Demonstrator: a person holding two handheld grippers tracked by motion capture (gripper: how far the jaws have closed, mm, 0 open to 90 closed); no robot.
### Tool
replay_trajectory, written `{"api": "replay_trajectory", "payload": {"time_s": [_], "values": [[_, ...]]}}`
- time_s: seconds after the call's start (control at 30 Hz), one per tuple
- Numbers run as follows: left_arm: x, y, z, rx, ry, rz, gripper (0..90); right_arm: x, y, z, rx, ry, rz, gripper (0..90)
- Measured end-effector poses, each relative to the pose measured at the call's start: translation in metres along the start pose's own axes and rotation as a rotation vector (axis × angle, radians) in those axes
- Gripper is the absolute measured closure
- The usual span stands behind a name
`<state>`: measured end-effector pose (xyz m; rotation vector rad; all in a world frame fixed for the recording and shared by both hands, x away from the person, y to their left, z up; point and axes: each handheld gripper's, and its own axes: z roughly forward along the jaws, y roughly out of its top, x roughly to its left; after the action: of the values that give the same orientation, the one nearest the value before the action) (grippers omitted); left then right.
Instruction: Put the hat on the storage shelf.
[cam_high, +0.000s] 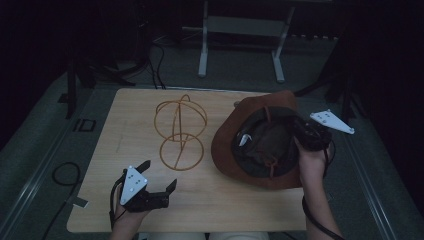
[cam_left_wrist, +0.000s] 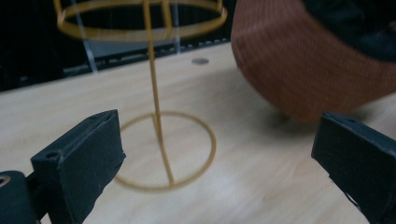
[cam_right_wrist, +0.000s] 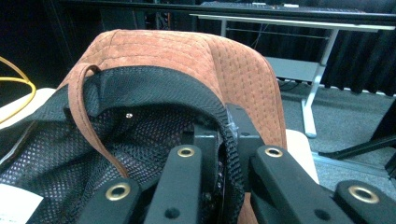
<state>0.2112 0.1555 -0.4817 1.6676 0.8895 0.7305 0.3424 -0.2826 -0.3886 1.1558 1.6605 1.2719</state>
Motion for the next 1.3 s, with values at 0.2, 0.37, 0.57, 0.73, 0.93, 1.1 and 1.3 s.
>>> {"api": "replay_trajectory", "payload": {"time_s": [0.2,0.37,0.57,0.73,0.93,1.1,1.3], "values": [[-0.012,0.036,0.021,0.005,-0.053,0.048,5.2,-0.001,-0.001,-0.007,-0.006,-0.004,0.000,84.6],[-0.022,0.055,0.043,0.009,-0.103,0.049,5.2,-0.002,-0.002,-0.011,-0.013,-0.002,0.002,84.6],[-0.041,0.082,0.065,-0.009,-0.118,0.107,5.2,-0.003,-0.005,-0.015,-0.015,-0.006,0.004,84.6],[-0.054,0.099,0.089,-0.012,-0.145,0.129,5.2,-0.001,-0.006,-0.016,-0.014,0.000,-0.005,84.5],[-0.067,0.109,0.115,0.002,-0.171,0.162,5.3,0.002,-0.005,-0.019,-0.014,0.017,-0.002,84.6],[-0.079,0.117,0.137,0.013,-0.192,0.151,6.0,0.004,-0.004,-0.022,-0.024,0.017,-0.013,84.5],[-0.092,0.125,0.162,0.034,-0.160,0.178,6.0,0.005,-0.006,-0.024,-0.019,0.027,-0.020,84.5]]}}
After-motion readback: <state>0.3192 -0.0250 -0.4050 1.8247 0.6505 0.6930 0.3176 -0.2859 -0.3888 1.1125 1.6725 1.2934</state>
